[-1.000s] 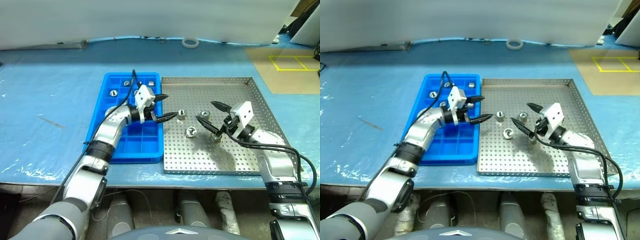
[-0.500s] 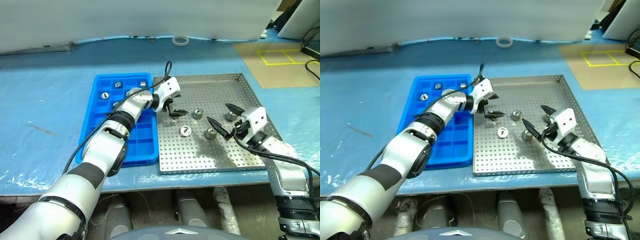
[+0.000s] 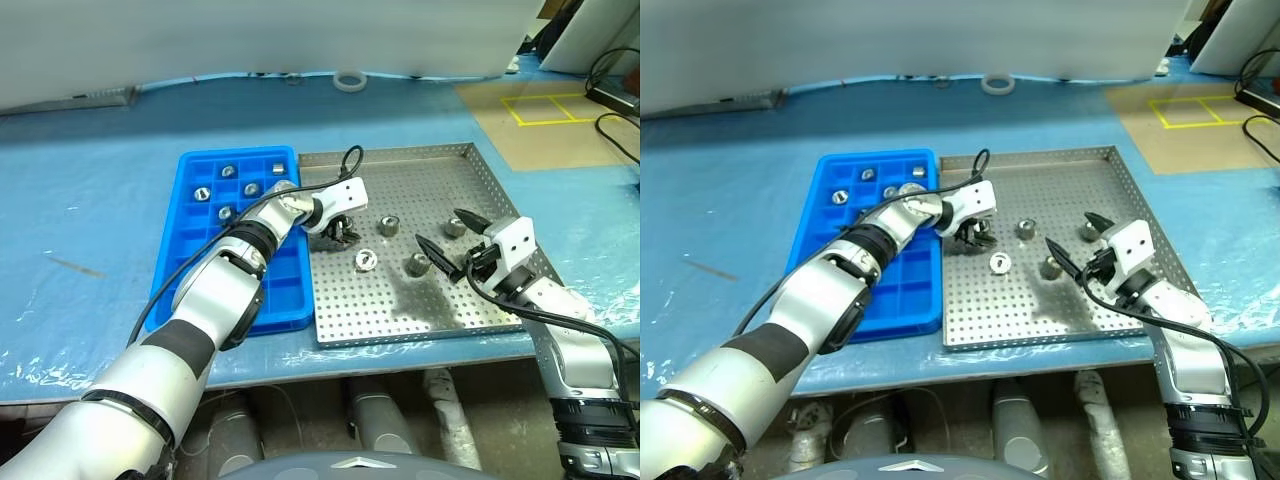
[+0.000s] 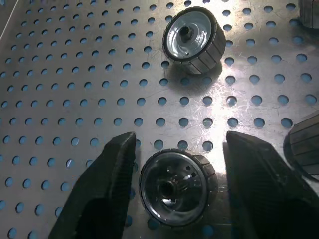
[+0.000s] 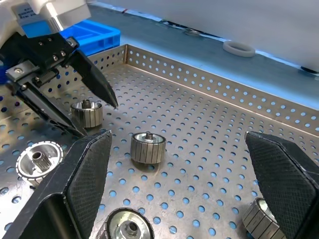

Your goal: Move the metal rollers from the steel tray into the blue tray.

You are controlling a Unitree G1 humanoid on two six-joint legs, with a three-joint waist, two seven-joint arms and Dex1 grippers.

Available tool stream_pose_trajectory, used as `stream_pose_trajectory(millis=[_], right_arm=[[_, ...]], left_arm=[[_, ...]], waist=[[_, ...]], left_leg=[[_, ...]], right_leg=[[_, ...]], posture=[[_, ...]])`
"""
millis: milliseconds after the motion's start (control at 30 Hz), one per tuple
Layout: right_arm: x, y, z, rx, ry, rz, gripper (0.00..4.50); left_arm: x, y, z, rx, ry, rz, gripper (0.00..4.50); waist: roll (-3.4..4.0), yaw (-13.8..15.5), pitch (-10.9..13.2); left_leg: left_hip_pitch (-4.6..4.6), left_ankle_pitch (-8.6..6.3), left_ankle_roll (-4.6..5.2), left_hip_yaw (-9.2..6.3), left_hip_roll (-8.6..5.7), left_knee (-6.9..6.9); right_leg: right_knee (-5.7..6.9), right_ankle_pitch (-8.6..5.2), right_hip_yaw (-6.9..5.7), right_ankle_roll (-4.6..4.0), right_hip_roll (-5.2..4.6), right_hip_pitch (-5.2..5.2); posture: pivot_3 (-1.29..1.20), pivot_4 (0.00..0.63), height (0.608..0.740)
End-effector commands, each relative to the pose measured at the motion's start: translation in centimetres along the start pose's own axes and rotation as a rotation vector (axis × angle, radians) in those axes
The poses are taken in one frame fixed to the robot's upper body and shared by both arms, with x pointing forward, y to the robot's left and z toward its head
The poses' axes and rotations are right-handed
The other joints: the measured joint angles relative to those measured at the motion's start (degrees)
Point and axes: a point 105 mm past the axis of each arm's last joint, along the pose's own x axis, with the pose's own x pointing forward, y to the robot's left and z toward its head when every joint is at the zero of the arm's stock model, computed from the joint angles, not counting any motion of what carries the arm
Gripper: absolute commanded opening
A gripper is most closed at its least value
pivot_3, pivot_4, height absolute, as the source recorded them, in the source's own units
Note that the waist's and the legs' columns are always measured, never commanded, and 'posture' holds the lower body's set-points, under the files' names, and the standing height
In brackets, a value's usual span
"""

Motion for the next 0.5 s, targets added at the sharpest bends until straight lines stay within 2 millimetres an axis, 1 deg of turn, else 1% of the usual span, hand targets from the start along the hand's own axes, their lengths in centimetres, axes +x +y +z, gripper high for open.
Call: stream_pose_trajectory(millis=[33,167,267,300,367,400,467,500], right_arm=[[0.6,0.0,1.4,-0.026,-0.055,0.005,4.5],[1.6,0.2,2.3,0.002,-0.097,0.036,4.5],[2.6,0.6,3.3,0.081,-0.141,0.087,4.5],[3.3,0.8,3.7,0.107,-0.157,0.113,4.5],[4.4,1.1,4.0,0.119,-0.157,0.156,4.5],[4.9,1.2,3.9,0.114,-0.15,0.171,4.5],[5.4,1.2,3.7,0.108,-0.141,0.188,4.5],[5.7,1.2,3.6,0.105,-0.138,0.202,4.5]], left_arm=[[-0.6,1.0,2.2,-0.02,-0.092,0.029,1.93],[-1.6,2.1,3.5,-0.115,-0.219,0.066,1.93],[-2.8,3.0,4.5,-0.209,-0.35,0.091,1.93],[-3.5,3.5,4.3,-0.24,-0.388,0.115,1.93],[-4.5,3.6,3.3,-0.258,-0.409,0.123,1.93],[-4.8,3.5,2.8,-0.25,-0.401,0.125,1.93],[-5.0,3.3,2.4,-0.238,-0.385,0.13,1.93],[-5.1,3.5,2.6,-0.223,-0.381,0.139,2.1]], waist=[[0.0,-0.02,0.0],[0.0,0.09,0.0],[0.0,0.34,0.0],[0.0,0.47,0.0],[0.02,0.39,-0.01],[0.03,0.48,-0.01],[0.04,1.05,-0.02],[0.04,1.77,-0.01]], left_leg=[[0.0,0.01,0.02,0.0,0.0,0.0],[-0.01,0.05,0.12,0.0,0.0,0.0],[-0.01,0.05,0.13,-0.01,0.0,0.0],[-0.01,0.05,0.13,-0.01,-0.01,0.0],[0.04,0.05,0.14,0.0,0.0,0.0],[0.06,0.05,0.15,0.0,0.01,-0.03],[0.1,0.06,0.13,0.0,0.08,-0.04],[0.09,0.07,0.13,-0.01,0.11,-0.05]], right_leg=[[0.0,0.0,0.0,0.0,0.0,0.0],[0.0,0.01,-0.01,-0.01,-0.01,-0.01],[0.02,0.02,-0.02,-0.03,-0.02,0.0],[0.03,0.02,-0.02,-0.03,-0.03,-0.01],[0.04,0.04,-0.02,-0.07,-0.03,0.01],[0.07,0.05,-0.02,-0.08,-0.03,-0.01],[0.11,0.05,-0.06,-0.08,0.0,0.01],[0.11,0.05,-0.09,-0.09,0.02,0.0]], posture=[[-0.6,0.15,0.74],[-0.56,0.15,0.74],[-0.5,0.15,0.74],[-0.46,0.15,0.74],[-0.42,0.15,0.74],[-0.38,0.15,0.74],[-0.37,0.15,0.74],[-0.36,0.15,0.74]])
